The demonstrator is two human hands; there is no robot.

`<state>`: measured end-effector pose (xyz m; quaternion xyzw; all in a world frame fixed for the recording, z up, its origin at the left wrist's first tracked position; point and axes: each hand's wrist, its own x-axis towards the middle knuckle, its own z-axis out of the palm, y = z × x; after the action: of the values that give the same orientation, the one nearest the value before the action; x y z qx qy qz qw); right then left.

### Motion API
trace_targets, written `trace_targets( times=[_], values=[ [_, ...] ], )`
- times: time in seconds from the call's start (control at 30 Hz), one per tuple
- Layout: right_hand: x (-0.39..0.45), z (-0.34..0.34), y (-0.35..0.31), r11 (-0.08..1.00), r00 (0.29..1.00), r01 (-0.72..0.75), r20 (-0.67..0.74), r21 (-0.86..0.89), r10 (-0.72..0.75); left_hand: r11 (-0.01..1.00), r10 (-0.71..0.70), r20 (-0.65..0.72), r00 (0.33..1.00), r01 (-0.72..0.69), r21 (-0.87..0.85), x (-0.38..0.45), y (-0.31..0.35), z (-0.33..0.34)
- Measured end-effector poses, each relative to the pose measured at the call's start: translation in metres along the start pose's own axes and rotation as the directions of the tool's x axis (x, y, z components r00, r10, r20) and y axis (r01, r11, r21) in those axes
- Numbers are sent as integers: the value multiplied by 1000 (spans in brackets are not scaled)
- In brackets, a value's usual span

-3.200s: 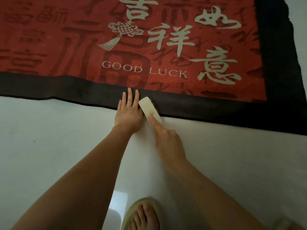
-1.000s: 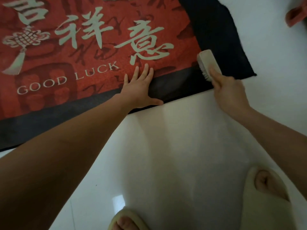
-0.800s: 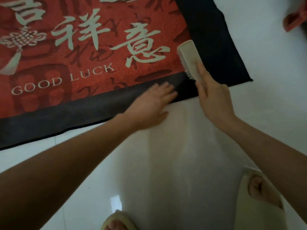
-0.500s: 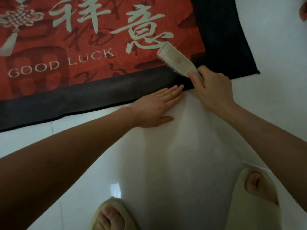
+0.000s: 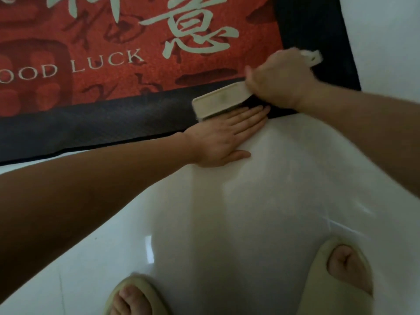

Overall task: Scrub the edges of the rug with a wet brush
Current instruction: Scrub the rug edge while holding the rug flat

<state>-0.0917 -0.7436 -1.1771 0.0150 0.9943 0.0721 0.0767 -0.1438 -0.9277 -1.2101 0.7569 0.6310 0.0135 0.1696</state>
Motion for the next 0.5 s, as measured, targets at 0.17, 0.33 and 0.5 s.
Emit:
trace_targets(
  times=[0.17,0.33,0.5],
  values=[
    [-10,4,15,998,996,43,-73,-48,-46,1000,25,-6,1000,-25,8,-2,-4,0],
    [-3,0,-14,993,989,95,116,-67,-87,999,-21,23,1000,21,-26,-2,5,-3],
    [-23,8,-3,988,997,-14,-73,-156,2,996,-85,35,996,84,27,2,14,-2]
  ],
)
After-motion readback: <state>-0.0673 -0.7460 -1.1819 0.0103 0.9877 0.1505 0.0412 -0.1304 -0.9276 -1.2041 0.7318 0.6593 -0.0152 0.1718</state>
